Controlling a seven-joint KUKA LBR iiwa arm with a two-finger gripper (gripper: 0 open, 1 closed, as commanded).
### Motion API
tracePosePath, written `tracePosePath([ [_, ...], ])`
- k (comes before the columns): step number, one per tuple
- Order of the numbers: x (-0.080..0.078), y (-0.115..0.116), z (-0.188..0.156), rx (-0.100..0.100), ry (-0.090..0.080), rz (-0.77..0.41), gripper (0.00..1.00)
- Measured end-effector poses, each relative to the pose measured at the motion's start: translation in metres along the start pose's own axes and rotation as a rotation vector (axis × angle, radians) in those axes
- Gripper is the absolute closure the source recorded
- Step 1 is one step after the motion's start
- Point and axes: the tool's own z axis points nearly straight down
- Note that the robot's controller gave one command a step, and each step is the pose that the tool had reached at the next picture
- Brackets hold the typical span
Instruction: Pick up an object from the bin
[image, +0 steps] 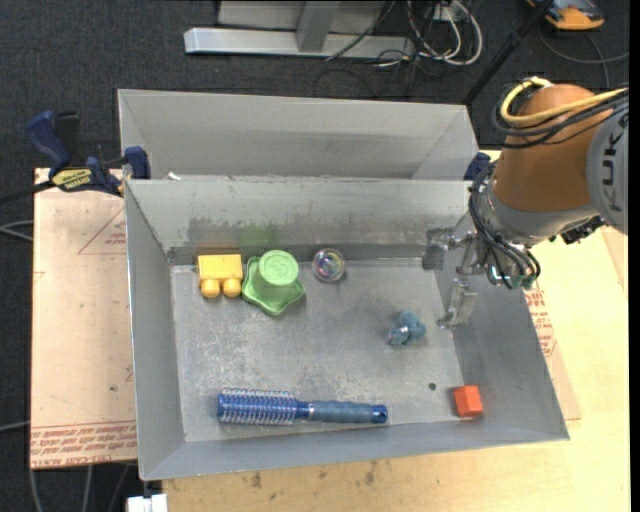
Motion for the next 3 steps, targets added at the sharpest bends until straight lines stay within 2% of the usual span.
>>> tracePosePath([
  [1,0.034,0.021,0.107,-0.001,-0.001,-0.573,0.00],
  [2,0.005,-0.031,0.104,0.007,-0.011,-0.647,0.00],
  [3,-0.009,-0.006,0.117,0.000,-0.010,-0.222,0.00],
])
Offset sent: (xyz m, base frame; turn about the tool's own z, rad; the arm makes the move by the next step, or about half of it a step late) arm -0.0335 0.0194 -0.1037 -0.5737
